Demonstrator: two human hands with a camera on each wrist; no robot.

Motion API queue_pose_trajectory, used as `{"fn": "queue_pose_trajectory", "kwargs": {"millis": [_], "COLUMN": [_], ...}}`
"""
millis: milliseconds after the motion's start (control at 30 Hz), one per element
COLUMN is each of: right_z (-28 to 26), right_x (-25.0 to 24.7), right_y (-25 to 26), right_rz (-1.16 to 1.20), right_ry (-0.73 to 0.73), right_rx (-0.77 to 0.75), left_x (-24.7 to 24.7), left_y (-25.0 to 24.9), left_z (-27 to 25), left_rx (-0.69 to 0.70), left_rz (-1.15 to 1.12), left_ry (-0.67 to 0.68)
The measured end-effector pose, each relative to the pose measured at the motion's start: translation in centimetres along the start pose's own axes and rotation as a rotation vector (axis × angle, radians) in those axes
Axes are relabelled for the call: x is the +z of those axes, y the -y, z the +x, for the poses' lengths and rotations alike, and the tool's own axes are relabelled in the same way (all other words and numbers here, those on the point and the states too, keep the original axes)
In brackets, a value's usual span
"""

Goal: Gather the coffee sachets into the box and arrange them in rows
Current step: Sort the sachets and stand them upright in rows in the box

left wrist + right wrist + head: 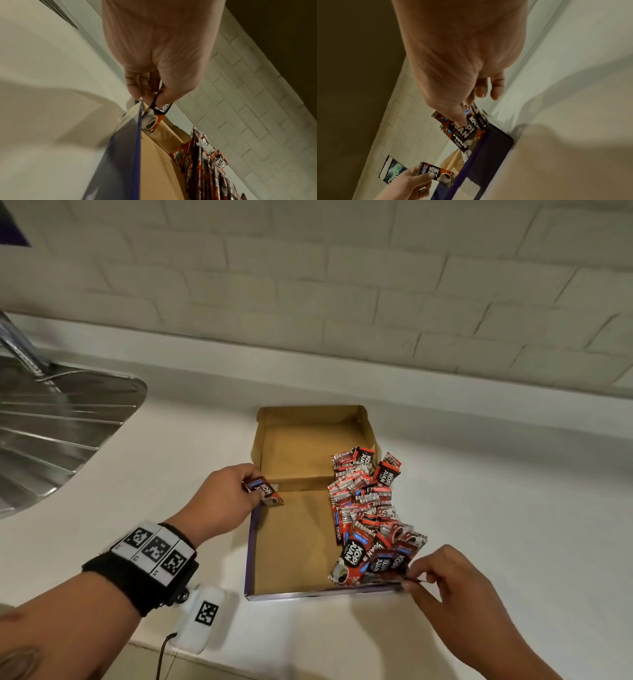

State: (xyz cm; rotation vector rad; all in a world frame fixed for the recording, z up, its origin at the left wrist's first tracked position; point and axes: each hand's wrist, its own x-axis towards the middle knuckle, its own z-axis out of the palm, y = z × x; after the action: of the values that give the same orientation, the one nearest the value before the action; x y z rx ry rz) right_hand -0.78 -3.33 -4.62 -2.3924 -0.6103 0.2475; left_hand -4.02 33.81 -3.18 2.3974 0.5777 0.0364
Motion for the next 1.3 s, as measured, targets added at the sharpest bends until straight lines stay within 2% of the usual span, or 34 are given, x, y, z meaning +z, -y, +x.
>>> {"fn": "queue_pose_trajectory", "kwargs": {"millis": [167,267,333,500,633,767,933,1067,1300], "right_z": [-0.1,0.3,0.7,2.1,2.7,3.0,3.0,2.5,1.3], "right_x": [-1.7,-2.5,-2.7,-2.6,-3.2,-2.9,-3.8,-5.0,-7.5], "right_y": [-0.1,-0.5,-1.1,-2.6,-4.0,-5.3,-6.4,-7.8,-10.0], "right_rz": [0.136,0.182,0.205,0.194,0.201,0.344,0.427,0.426,0.459], "right_ry": [-0.054,-0.018,0.029,0.253,0.351,0.440,0.537,0.551,0.536], "right_rx": [-0.041,-0.028,-0.004,0.041,0.049,0.130,0.151,0.172,0.209], "left_x": [-0.3,-0.1,0.2,1.2,1.4,1.8,3.5,4.7,6.0], "left_y": [0.5,0.5,0.6,0.4,-0.7,-2.0,-4.0,-5.7,-8.7], "left_z": [0.8,1.4,1.7,1.6,1.1,0.5,-0.4,-0.7,-0.9], "left_rx": [-0.019,-0.035,-0.066,-0.149,-0.152,-0.175,-0.185,-0.150,-0.149], "left_rz": [-0.008,0.024,0.024,-0.120,-0.043,-0.015,-0.030,0.005,0.010], "left_ry": [-0.093,-0.117,-0.107,-0.086,-0.111,-0.133,-0.111,-0.098,0.027]}}
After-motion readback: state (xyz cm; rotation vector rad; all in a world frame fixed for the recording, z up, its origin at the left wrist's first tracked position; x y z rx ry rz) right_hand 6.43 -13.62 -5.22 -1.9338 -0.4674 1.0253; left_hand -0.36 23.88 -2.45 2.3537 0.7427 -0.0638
